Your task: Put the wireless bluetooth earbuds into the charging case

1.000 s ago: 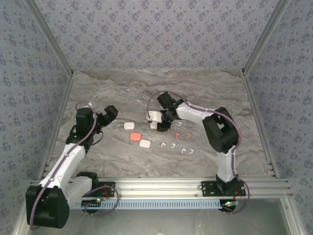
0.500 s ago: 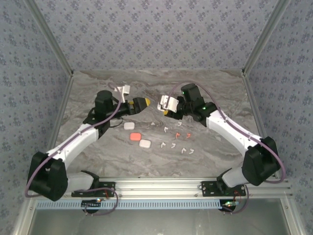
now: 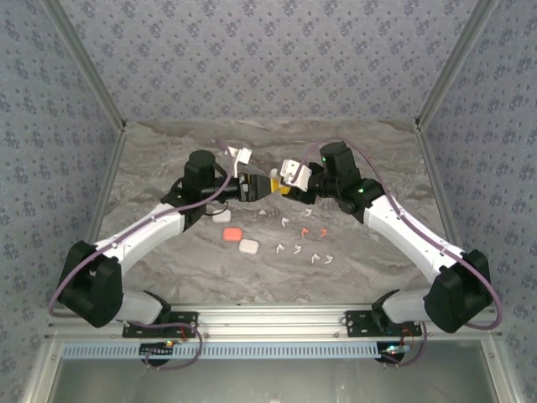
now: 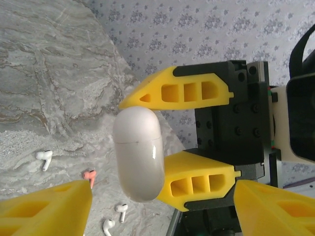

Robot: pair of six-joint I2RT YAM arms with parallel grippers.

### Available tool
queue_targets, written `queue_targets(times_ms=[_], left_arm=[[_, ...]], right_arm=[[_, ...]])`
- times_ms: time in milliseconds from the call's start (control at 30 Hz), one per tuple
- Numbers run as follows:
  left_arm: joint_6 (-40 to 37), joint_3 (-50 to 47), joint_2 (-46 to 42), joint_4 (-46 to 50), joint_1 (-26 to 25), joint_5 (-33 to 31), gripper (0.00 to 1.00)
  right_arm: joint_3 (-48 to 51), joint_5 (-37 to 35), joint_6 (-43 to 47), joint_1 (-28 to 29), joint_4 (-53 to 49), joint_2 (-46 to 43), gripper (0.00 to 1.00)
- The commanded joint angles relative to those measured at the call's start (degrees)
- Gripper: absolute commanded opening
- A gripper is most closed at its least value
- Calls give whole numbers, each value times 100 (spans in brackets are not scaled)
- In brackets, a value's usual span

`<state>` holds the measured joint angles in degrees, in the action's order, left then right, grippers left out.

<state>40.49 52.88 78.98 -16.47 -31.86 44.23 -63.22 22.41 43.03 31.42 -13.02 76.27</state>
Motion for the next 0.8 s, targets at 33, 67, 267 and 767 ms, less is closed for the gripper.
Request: queue_targets(times_ms=[33, 67, 267, 767], left_arm=[[-133, 258, 49, -26, -77, 165, 70], [-135, 266, 64, -18, -88, 161, 68], [-21, 261, 174, -172, -128, 95, 57], [64, 227, 265, -315, -161, -34, 23]], right_arm=[[-146, 141, -89, 62, 23, -69, 35], [-160, 155, -78, 76, 2, -61, 35], [-182, 178, -71, 140, -41, -34, 35], [-357, 131, -126, 225, -411, 43, 45]])
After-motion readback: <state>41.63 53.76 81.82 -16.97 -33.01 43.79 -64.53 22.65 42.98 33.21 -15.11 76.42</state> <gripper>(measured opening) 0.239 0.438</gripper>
